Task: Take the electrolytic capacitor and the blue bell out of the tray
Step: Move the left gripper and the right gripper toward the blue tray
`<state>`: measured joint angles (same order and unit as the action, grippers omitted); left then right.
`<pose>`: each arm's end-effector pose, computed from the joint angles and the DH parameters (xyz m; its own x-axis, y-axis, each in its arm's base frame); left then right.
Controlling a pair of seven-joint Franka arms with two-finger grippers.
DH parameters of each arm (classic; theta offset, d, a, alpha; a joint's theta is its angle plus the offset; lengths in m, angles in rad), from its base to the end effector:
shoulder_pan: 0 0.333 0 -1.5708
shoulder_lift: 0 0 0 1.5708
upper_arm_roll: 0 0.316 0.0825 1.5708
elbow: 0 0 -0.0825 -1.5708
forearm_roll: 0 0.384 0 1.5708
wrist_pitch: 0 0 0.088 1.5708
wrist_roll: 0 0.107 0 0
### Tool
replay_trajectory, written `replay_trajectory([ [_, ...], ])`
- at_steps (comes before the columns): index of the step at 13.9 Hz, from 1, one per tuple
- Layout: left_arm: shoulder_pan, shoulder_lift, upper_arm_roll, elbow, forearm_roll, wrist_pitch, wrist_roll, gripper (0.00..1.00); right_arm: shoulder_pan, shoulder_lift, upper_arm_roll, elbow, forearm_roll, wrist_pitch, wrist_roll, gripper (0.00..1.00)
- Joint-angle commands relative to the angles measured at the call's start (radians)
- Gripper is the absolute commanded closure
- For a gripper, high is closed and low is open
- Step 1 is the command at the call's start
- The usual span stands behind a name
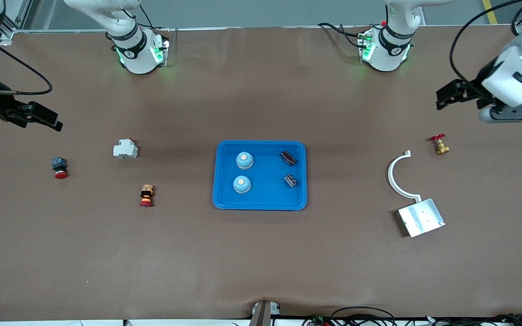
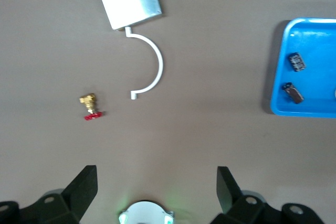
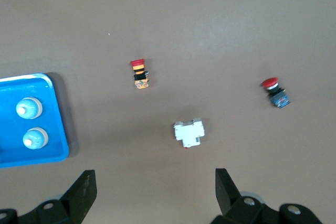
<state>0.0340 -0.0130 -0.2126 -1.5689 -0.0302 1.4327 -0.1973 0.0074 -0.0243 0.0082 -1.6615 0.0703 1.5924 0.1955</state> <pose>0.5261 -0.0994 0.6211 0.9919 0.0163 -0.1261 0.0168 -0.9999 0.0028 0.5464 0.0160 0.5972 0.9820 -0.1800 -0.0576 -0.1834 -0.9812 -0.0599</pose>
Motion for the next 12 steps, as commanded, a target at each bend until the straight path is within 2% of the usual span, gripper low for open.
replay_trajectory([
  [1, -0.002, 0.016, -0.024, 0.020, -0.063, -0.020, -0.068, 0.00, 0.051, -0.040, -0.001, -0.060, 0.013, 0.024, 0.128, 0.00],
  [3, -0.006, 0.040, -0.047, 0.021, -0.123, -0.020, -0.176, 0.00, 0.094, -0.043, -0.001, -0.084, 0.013, 0.052, 0.215, 0.00],
  [8, -0.009, 0.134, -0.163, 0.027, -0.198, 0.003, -0.393, 0.00, 0.218, -0.042, -0.001, -0.155, 0.014, 0.147, 0.462, 0.00],
  [12, -0.038, 0.224, -0.240, 0.067, -0.208, 0.083, -0.652, 0.00, 0.324, -0.039, -0.001, -0.225, 0.014, 0.251, 0.654, 0.00],
])
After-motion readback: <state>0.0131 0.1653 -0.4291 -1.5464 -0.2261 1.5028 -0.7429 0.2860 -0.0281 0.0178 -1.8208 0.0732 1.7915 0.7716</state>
